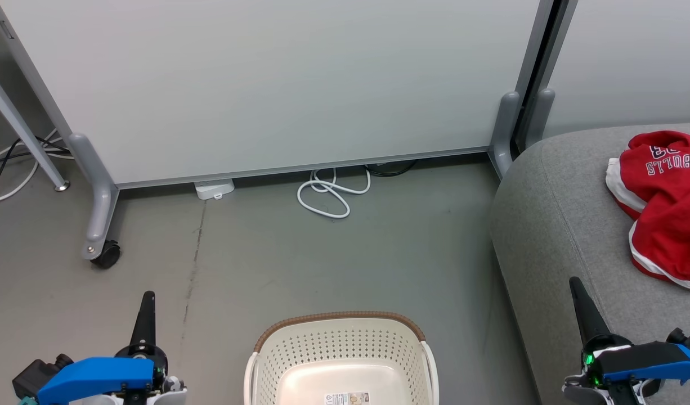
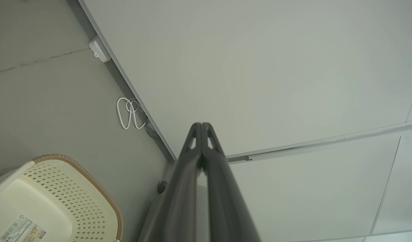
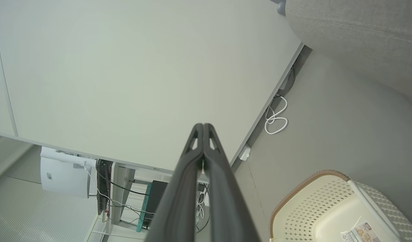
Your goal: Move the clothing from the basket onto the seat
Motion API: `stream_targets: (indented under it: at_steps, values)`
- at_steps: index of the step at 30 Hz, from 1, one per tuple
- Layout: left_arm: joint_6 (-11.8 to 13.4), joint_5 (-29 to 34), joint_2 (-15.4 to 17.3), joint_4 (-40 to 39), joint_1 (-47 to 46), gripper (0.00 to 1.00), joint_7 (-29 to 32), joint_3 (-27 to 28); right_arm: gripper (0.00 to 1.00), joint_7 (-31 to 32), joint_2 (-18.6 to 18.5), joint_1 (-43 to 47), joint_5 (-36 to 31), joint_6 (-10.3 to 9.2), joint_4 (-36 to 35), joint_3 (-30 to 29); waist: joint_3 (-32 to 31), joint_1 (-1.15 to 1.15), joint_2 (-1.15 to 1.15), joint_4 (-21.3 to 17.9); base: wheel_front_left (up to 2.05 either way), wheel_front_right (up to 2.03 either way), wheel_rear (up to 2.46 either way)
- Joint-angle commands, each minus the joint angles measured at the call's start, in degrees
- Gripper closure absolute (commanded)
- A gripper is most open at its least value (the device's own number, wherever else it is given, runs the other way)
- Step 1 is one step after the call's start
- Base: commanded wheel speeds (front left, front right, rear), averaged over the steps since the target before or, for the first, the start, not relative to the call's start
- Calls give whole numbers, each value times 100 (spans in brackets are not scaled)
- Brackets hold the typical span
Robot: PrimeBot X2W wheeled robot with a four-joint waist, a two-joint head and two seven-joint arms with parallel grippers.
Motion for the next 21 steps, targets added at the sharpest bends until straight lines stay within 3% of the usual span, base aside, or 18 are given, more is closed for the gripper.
stream_targets:
  at_steps: [1,21]
  values:
    - [-39,-98,14,-71,-153,100,41,44,100,35,-36,-114,139,4,-60,-17,1,0,0,-1,0,0,0]
    - [-47,-902,-31,-202,-263,100,284,175,100,183,-42,-209,1133,4,-114,-64,12,-1,0,-14,0,0,0]
